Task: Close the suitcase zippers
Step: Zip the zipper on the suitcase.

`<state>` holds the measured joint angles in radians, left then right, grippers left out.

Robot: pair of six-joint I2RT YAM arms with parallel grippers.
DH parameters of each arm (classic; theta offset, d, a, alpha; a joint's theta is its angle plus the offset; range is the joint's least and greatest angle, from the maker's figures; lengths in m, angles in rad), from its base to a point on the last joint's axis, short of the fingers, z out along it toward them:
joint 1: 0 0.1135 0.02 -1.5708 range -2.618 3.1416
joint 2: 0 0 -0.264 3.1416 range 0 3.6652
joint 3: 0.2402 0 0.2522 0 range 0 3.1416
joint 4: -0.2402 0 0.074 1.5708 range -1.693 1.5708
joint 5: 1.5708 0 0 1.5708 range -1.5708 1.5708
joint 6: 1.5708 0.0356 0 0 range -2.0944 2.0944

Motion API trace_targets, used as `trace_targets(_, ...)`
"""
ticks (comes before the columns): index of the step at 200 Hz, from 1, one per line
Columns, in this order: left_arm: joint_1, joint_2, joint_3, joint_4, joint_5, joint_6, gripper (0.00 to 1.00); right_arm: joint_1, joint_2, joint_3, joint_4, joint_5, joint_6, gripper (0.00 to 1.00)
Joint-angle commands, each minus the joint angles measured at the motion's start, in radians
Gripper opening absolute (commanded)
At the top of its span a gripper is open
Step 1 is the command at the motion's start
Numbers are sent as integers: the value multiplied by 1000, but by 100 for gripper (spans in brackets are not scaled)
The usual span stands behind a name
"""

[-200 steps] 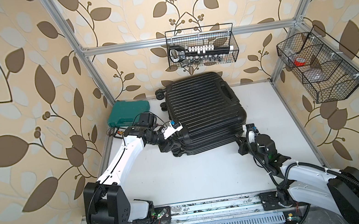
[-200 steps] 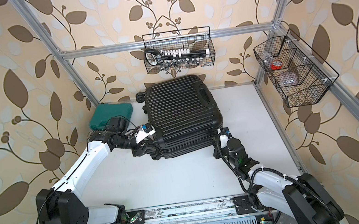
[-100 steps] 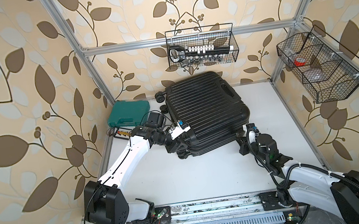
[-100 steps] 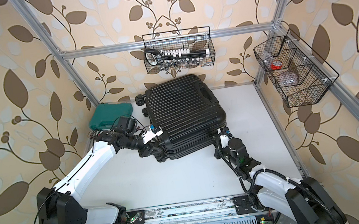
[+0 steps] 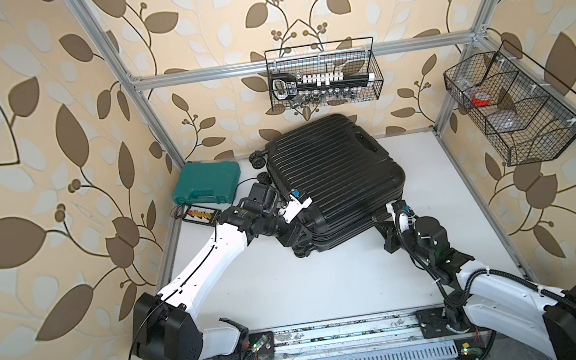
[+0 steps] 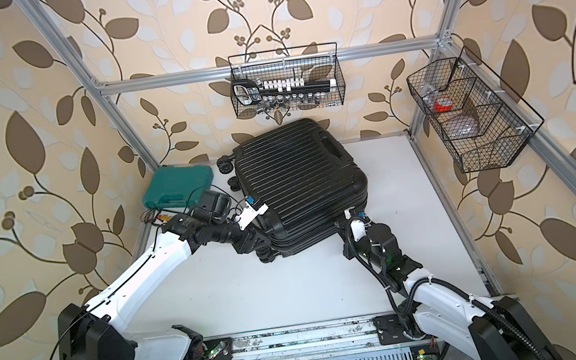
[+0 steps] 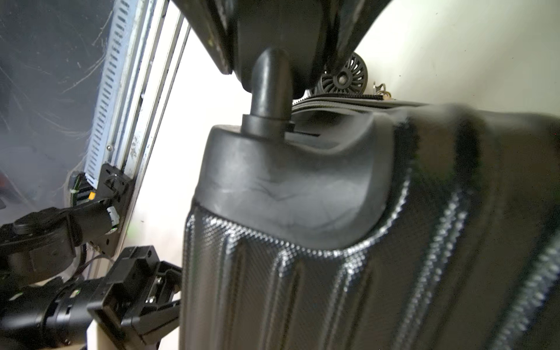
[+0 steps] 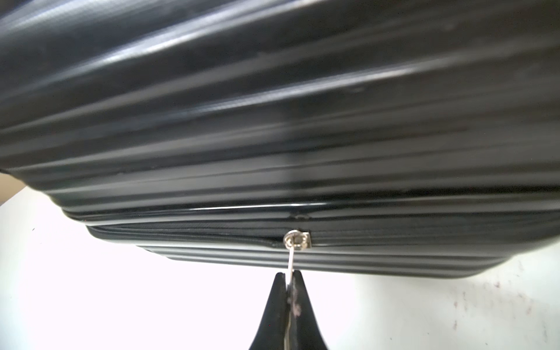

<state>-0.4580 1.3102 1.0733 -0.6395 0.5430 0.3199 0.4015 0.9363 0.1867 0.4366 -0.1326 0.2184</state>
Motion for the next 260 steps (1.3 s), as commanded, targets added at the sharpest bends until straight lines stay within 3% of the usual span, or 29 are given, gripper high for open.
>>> trace_targets(1,3,-58,-22,169,-39,-241,24,42,-5,3,65,-95,-31,0)
trace_targets(70,-94,-69,-78,271,-97,-385,24,115,24,15,82,-104,-40,0)
trace_targets(168,-131,-22,-92,425,-44,-566,24,286,40,23,156,-51,-25,0)
trace_targets(260,-186,45,-61,475,23,-590,24,447,140,62,250,7,-21,0)
